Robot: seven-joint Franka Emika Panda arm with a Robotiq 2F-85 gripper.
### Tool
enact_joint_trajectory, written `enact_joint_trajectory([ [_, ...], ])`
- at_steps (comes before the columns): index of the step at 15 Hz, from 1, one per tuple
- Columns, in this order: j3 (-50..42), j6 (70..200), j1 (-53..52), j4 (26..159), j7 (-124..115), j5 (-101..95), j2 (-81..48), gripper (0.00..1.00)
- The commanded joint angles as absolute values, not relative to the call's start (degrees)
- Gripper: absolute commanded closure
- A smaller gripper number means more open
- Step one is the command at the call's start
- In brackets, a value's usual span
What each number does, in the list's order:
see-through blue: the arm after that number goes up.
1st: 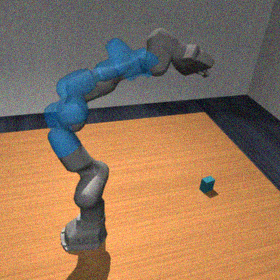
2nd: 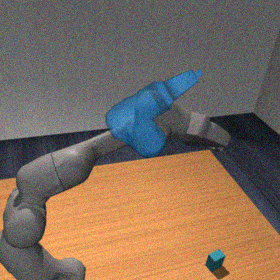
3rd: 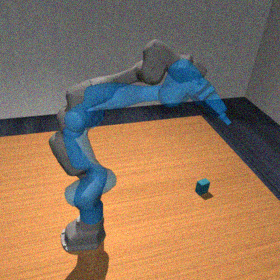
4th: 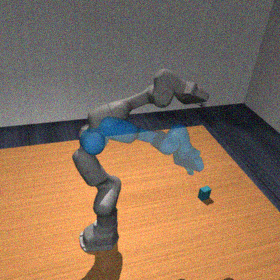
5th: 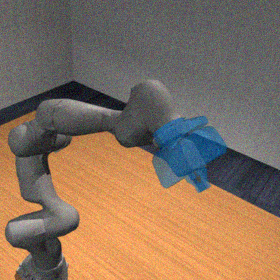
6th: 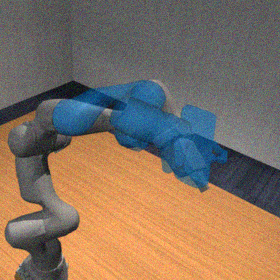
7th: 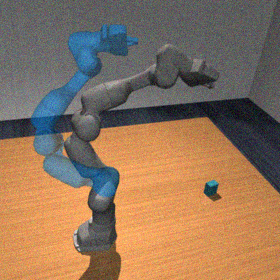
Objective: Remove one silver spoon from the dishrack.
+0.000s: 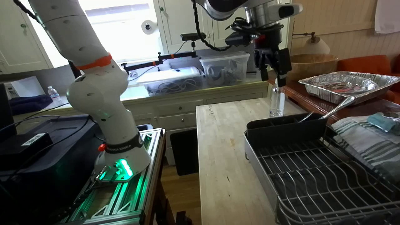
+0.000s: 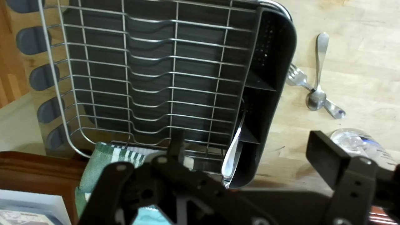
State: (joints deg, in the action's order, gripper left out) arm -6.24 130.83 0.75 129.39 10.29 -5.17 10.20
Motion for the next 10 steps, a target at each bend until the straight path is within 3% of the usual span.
enact_joint_trajectory([
  [1, -5.1, 134.5, 1.2, 127.1, 6.5, -1.3, 5.1, 0.00],
  [10, -3.5, 140.9, 1.2, 120.3, 0.3, 0.4, -5.1, 0.00],
])
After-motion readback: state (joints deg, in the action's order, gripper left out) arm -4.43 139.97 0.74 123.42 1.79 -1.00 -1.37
